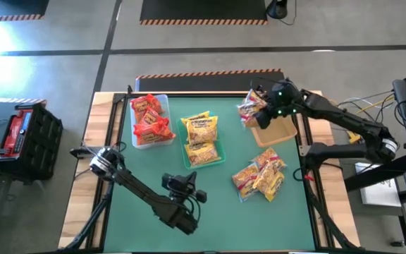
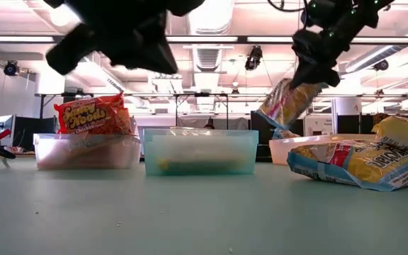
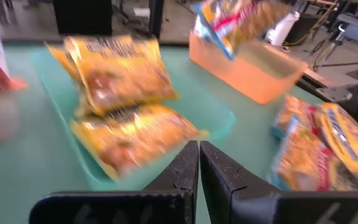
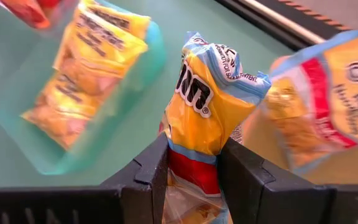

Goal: Sort Maruchan noodles
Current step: Put the blue noodle pack into the orange bin

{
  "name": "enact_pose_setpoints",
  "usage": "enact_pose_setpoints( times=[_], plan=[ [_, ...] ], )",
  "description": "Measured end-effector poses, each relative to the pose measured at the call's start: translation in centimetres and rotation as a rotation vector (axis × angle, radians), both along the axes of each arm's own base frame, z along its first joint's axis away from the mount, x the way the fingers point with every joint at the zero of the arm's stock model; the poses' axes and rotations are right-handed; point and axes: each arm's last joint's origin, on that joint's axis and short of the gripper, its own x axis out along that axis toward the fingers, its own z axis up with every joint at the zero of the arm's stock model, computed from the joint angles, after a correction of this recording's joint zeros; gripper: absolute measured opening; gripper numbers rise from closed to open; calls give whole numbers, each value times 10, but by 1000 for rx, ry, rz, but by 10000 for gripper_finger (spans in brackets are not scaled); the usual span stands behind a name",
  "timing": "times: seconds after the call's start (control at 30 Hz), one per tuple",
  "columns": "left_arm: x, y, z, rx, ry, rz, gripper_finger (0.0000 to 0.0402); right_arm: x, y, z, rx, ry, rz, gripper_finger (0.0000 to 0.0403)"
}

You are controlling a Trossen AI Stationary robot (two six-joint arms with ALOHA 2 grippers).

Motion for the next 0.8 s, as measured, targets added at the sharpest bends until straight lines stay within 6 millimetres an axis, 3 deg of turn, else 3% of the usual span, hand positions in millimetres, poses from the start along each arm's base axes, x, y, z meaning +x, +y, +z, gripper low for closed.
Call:
enact_pose_setpoints(
  times=[0.17,0.4,0.8],
  plan=[
    [-18,12,1,-4,-42,26,0,-10,-11,-1,-47,30,-12,111],
    [-32,23,-23,-70,-135,42,0,-19,-21,1,-97,52,-23,111],
    [-30,39,-30,-86,-168,68,0,-28,-37,-5,-124,104,-40,111]
  ],
)
